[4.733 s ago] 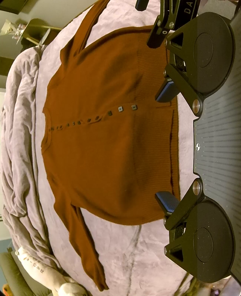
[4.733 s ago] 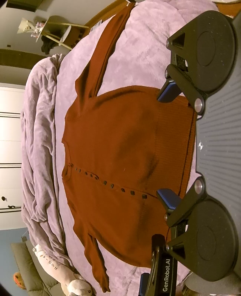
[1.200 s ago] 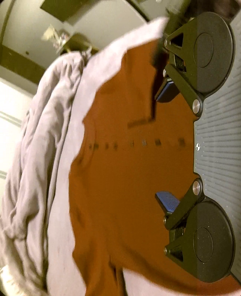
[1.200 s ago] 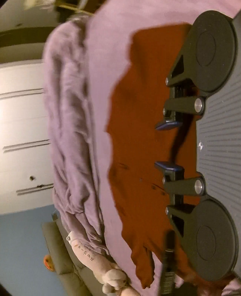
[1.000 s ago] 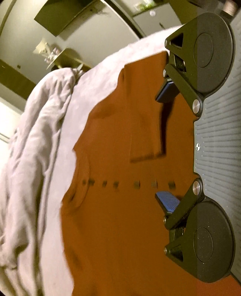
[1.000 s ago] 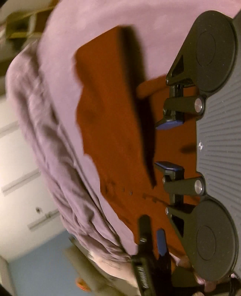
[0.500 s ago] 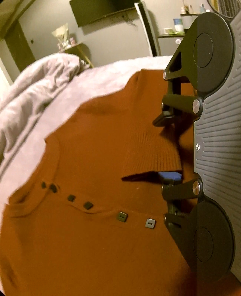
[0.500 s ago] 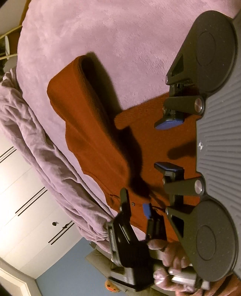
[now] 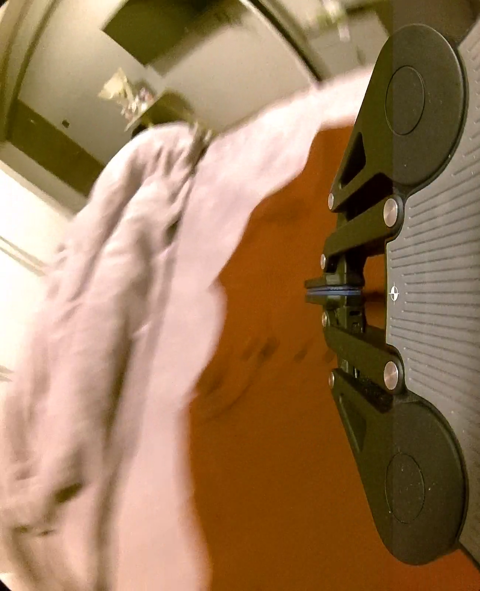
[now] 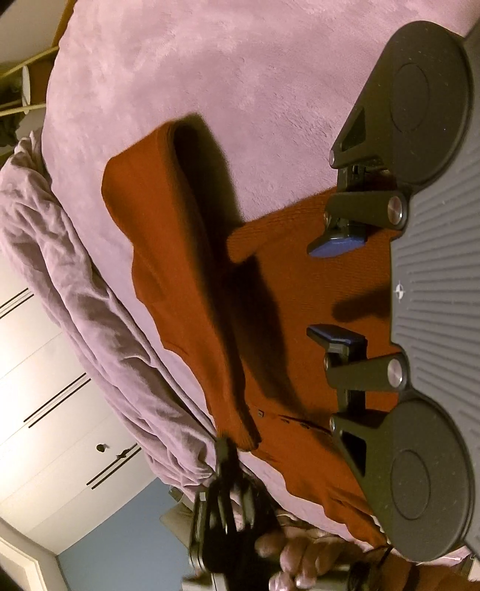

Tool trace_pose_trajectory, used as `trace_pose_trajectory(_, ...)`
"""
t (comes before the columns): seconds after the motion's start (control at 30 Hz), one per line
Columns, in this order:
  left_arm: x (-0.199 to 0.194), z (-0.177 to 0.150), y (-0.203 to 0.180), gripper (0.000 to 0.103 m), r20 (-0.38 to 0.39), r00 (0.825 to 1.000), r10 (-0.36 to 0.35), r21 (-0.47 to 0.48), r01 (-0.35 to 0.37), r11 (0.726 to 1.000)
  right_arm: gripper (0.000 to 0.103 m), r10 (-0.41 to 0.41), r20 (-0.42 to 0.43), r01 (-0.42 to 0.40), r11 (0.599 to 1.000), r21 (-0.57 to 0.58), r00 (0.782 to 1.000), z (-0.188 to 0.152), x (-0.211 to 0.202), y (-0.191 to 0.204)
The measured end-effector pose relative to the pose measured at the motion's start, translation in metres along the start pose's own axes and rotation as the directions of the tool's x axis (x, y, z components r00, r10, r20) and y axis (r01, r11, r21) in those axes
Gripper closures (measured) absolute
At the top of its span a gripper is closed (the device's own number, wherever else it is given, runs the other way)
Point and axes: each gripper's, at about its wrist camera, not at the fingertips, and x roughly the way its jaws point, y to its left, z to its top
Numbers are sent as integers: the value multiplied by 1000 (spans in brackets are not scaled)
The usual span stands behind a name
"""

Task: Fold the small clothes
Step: 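Fold the held sleeve across the cardigan body with the right tool, release, then grasp the other sleeve cuff with the left tool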

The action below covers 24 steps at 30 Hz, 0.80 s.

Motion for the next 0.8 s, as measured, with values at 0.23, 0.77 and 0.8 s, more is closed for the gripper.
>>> trace_pose_trajectory(0.23, 1, -9, 58, 99, -66, 987, 147, -34, -150, 988, 60, -14, 8, 14, 1000, -19, 1000, -1, 0, 6)
trace_pose_trajectory(0.77, 97, -39, -1, 40, -213, 956, -202, -263, 143, 954, 54, 8, 26, -6, 999, -44, 1000, -6, -2, 3)
trace_pose_trajectory(0.8, 102, -39, -6, 41, -218, 954, -205, -255, 147, 956, 54, 9, 29, -8, 999, -46, 1000, -7, -2, 2)
